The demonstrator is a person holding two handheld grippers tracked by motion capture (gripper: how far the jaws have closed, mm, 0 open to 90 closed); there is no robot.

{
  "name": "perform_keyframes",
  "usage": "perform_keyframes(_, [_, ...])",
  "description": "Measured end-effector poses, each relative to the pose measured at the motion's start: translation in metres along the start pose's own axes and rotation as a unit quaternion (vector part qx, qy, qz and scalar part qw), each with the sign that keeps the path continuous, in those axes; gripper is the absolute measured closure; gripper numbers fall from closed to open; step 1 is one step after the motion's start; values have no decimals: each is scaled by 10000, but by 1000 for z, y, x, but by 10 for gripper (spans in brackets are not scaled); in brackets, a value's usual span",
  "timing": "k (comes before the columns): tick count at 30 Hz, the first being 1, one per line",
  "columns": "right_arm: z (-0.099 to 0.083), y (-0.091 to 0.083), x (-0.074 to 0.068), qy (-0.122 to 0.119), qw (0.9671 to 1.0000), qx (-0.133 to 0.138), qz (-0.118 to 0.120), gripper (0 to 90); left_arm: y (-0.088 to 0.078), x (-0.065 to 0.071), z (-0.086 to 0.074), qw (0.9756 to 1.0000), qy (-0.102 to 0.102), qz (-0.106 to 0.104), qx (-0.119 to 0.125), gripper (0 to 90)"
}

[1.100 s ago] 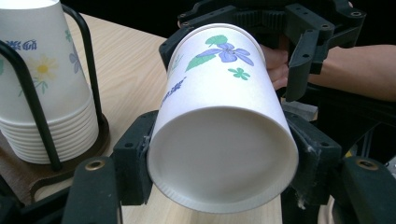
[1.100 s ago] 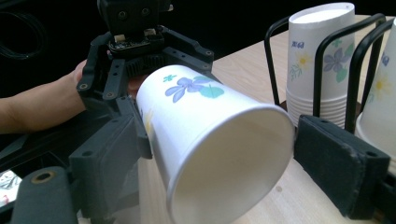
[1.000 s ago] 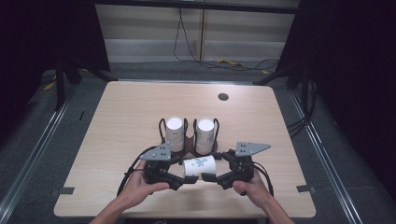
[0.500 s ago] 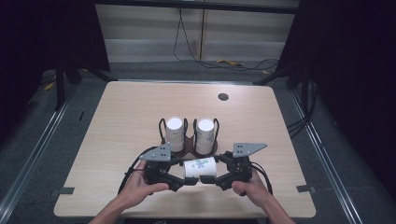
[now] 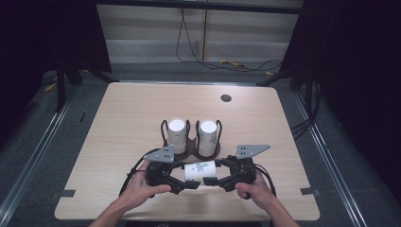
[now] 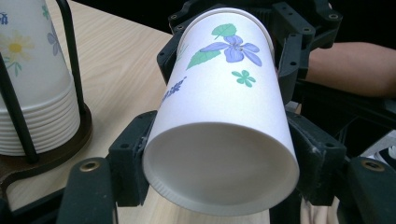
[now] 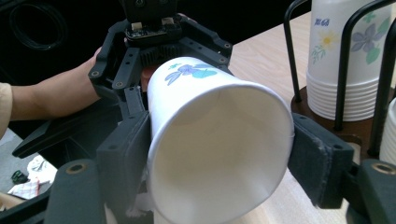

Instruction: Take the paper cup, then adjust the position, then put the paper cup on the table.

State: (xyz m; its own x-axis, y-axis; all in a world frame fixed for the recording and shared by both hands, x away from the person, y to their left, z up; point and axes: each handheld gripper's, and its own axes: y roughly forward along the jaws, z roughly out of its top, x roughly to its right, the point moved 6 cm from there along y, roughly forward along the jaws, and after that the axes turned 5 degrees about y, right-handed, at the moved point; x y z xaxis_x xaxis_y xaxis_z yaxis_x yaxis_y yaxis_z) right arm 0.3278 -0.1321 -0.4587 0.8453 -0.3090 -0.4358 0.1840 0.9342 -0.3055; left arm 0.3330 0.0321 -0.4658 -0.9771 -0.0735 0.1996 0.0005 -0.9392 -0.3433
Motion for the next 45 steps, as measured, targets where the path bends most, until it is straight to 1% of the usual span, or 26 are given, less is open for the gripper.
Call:
perform_keyframes(9, [0, 1, 0, 10, 10000, -55, 8, 305, 2, -3, -3, 9999, -31, 104, -93, 261])
perform_keyframes(13, [2, 1, 0, -10, 10000, -46, -47, 307, 2, -6, -6, 9998, 15, 161, -149, 234])
perform_keyframes(15, [3, 0, 1, 5, 10000, -30, -84, 307, 1, -8, -7, 9995, 11, 233, -197, 224])
perform_keyframes(16, [3, -1, 2, 14, 9999, -21, -137, 308, 0, -9, -9, 9990, 102, 293, -308, 226])
perform_keyframes(17, [3, -1, 2, 14, 9999, -21, -137, 308, 0, -9, -9, 9990, 102, 293, -308, 228])
perform_keyframes(18, [4, -3, 3, 11, 9997, -103, -237, 308, -1, -9, -11, 9986, 135, 360, -366, 225])
perform_keyframes(19, [4, -4, 3, 35, 9996, -123, -243, 308, -1, -9, -11, 9986, 135, 360, -366, 219])
perform_keyframes(21, [5, -5, 4, 39, 9996, -117, -268, 308, 0, -10, -12, 9982, 142, 401, -412, 218])
perform_keyframes(22, [5, -8, 5, 72, 9992, -141, -372, 311, 0, -11, -13, 9980, 149, 425, -451, 217])
perform_keyframes(26, [5, -12, 8, 136, 9987, -138, -464, 317, -1, -14, -16, 9973, 100, 486, -533, 200])
perform_keyframes(27, [5, -13, 9, 135, 9986, -147, -495, 317, -2, -15, -17, 9970, 80, 529, -555, 200])
perform_keyframes(29, [5, -16, 12, 179, 9977, -165, -628, 319, -5, -18, -19, 9959, 66, 702, -566, 194])
perform_keyframes(31, [4, -16, 13, 203, 9975, -173, -660, 319, -6, -19, -19, 9956, 84, 743, -570, 195])
perform_keyframes(32, [4, -18, 14, 233, 9968, -198, -735, 321, -9, -22, -19, 9946, 96, 858, -567, 194])
perform_keyframes(33, [4, -18, 14, 233, 9968, -198, -735, 321, -9, -22, -19, 9946, 96, 858, -567, 195])
perform_keyframes(35, [3, -22, 17, 256, 9954, -256, -886, 324, -11, -23, -19, 9942, 127, 915, -550, 195])
perform_keyframes(36, [3, -22, 17, 256, 9954, -256, -886, 324, -13, -23, -19, 9933, 158, 993, -572, 195])
perform_keyframes(37, [3, -26, 19, 305, 9944, -196, -997, 327, -14, -24, -18, 9923, 227, 1061, -595, 195])
perform_keyframes(38, [3, -28, 21, 319, 9940, -177, -1035, 329, -16, -25, -20, 9917, 211, 1113, -614, 193])
perform_keyframes(39, [3, -28, 21, 319, 9940, -177, -1035, 329, -16, -25, -20, 9917, 211, 1113, -614, 187])
perform_keyframes(40, [4, -33, 26, 380, 9919, -179, -1197, 332, -17, -26, -23, 9910, 168, 1168, -639, 182])
perform_keyframes(41, [4, -33, 26, 380, 9919, -179, -1197, 332, -17, -26, -23, 9910, 168, 1168, -639, 181])
perform_keyframes(42, [4, -36, 29, 409, 9904, -189, -1309, 333, -20, -27, -26, 9898, 173, 1223, -715, 181])
perform_keyframes(43, [4, -36, 29, 409, 9904, -189, -1309, 333, -20, -27, -26, 9898, 173, 1223, -715, 181])
perform_keyframes(44, [2, -39, 31, 388, 9886, -295, -1421, 334, -23, -27, -29, 9896, 128, 1254, -694, 181])
perform_keyframes(45, [2, -39, 31, 388, 9886, -295, -1421, 334, -23, -27, -29, 9896, 128, 1254, -694, 181])
